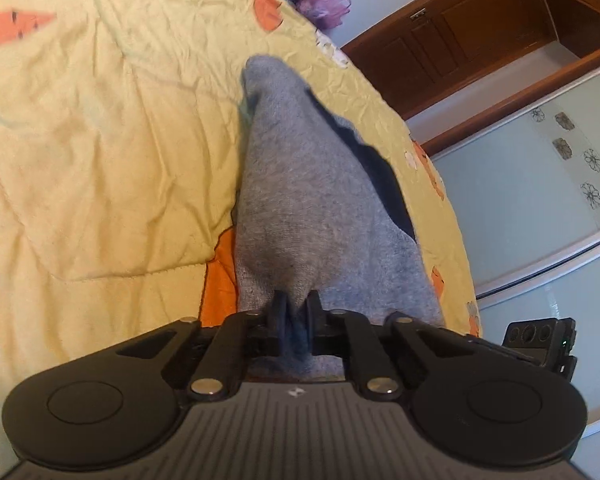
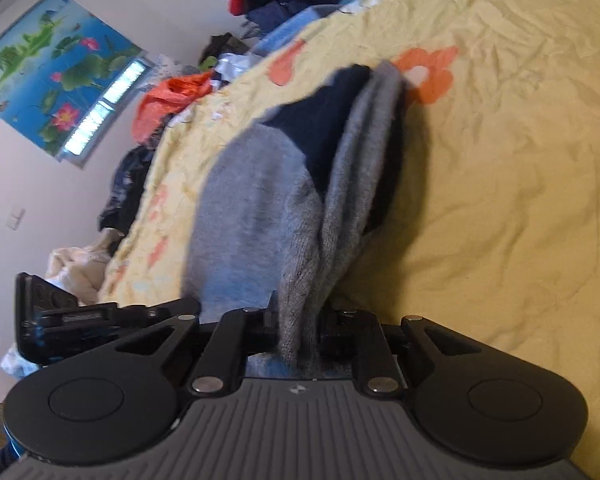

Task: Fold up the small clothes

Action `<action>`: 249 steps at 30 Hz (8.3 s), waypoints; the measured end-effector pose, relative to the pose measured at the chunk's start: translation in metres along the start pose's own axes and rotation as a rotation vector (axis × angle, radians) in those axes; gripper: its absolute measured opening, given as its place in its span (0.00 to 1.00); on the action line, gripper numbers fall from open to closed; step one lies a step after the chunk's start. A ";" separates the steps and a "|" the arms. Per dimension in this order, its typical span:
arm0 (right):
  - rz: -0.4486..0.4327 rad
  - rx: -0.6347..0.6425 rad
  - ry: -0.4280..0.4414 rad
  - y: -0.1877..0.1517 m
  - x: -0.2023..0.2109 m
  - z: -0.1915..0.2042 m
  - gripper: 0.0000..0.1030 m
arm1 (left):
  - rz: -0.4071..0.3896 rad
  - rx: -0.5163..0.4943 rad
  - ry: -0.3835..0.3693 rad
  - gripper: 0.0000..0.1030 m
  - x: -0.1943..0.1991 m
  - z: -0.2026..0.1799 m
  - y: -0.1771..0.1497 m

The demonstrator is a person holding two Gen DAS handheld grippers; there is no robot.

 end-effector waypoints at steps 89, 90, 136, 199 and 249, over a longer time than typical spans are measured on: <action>-0.189 0.015 -0.053 0.067 0.027 0.022 0.43 | -0.087 -0.598 0.395 0.16 0.029 -0.096 -0.044; -0.185 0.019 -0.054 0.076 0.018 0.027 0.43 | -0.080 -0.610 0.381 0.16 0.020 -0.100 -0.046; -0.046 0.313 -0.291 -0.039 0.017 0.029 0.37 | -0.085 -0.962 0.628 0.42 -0.004 -0.086 -0.090; -0.145 0.151 -0.350 0.117 -0.067 0.013 0.12 | -0.192 -0.667 0.590 0.07 0.007 -0.059 -0.097; 0.092 -0.153 0.119 -0.011 -0.006 -0.011 0.80 | 0.012 -0.270 0.174 0.82 -0.022 -0.041 -0.017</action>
Point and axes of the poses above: each gripper's, at about its wrist camera, not at the fingertips, and x roughly against the way its jaws point, z to its left, y to its top, the point moved 3 cm from there along -x, roughly the way its jaws point, and after that the axes turned 13 degrees about -x, right-handed, at the moved point
